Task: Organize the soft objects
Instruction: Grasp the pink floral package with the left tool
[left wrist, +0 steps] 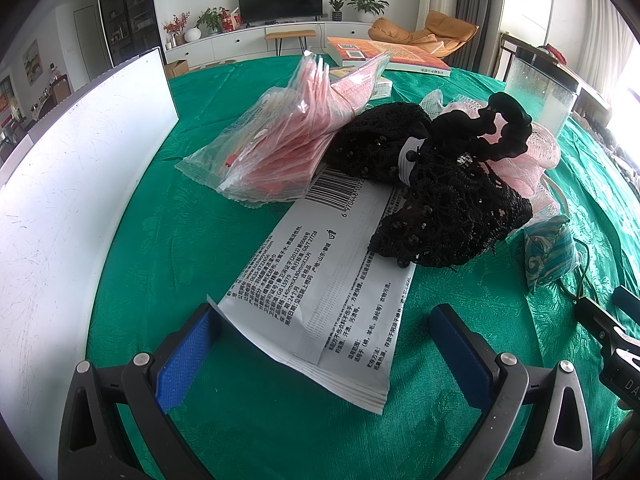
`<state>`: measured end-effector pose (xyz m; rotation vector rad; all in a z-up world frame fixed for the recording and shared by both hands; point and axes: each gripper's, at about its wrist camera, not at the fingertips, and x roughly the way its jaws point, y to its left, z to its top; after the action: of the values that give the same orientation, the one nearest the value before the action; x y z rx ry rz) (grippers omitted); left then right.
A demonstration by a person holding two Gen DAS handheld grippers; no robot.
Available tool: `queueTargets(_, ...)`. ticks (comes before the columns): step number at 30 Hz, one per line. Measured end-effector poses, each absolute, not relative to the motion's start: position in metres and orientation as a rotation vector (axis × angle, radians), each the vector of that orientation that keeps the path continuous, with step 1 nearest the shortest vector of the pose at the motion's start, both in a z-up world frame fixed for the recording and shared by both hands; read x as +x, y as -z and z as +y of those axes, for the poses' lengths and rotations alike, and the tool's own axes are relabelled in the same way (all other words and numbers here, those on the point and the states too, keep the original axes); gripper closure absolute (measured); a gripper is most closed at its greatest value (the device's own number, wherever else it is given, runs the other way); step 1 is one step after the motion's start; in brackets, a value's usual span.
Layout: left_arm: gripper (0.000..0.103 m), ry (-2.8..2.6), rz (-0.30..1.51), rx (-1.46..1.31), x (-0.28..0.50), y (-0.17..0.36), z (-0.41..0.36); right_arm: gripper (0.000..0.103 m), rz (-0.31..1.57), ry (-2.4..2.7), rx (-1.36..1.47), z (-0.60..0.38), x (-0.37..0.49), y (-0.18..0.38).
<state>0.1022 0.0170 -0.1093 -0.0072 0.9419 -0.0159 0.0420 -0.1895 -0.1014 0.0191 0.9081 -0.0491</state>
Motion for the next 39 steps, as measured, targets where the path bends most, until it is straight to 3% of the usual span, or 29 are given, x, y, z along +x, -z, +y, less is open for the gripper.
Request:
queueTargets(22,0.0,0.229,1.06,0.05,0.056,0.089,0.02,0.016,0.908,0.049,0.02,-0.189,0.042,0.101)
queueTargets(29,0.0,0.222,0.907,-0.079,0.122,0.004,0.045,0.016,0.908,0.049,0.02,-0.189,0.042,0.101)
queueTargets(33,0.0,0.188,0.973,-0.096,0.181,0.01,0.051,0.016,0.908,0.049,0.02,-0.189,0.042,0.101)
queueTargets(34,0.003,0.186,1.016,-0.081,0.192,0.019,0.05,0.016,0.908,0.049,0.02,-0.189,0.042,0.101)
queueTargets(36,0.026,0.2,1.085,-0.057,0.203,0.039,0.048,0.016,0.908,0.049,0.02,-0.189,0.042,0.101)
queueTargets(37,0.054,0.219,1.108,-0.051,0.206,0.048,0.046,0.016,0.908,0.049,0.02,-0.189,0.042,0.101)
queueTargets(38,0.067,0.239,1.12,-0.058,0.206,0.054,0.045,0.016,0.908,0.049,0.02,-0.189,0.042,0.101)
queueTargets(39,0.067,0.25,1.113,-0.076,0.203,0.056,0.047,0.016,0.908,0.049,0.021,-0.189,0.042,0.101)
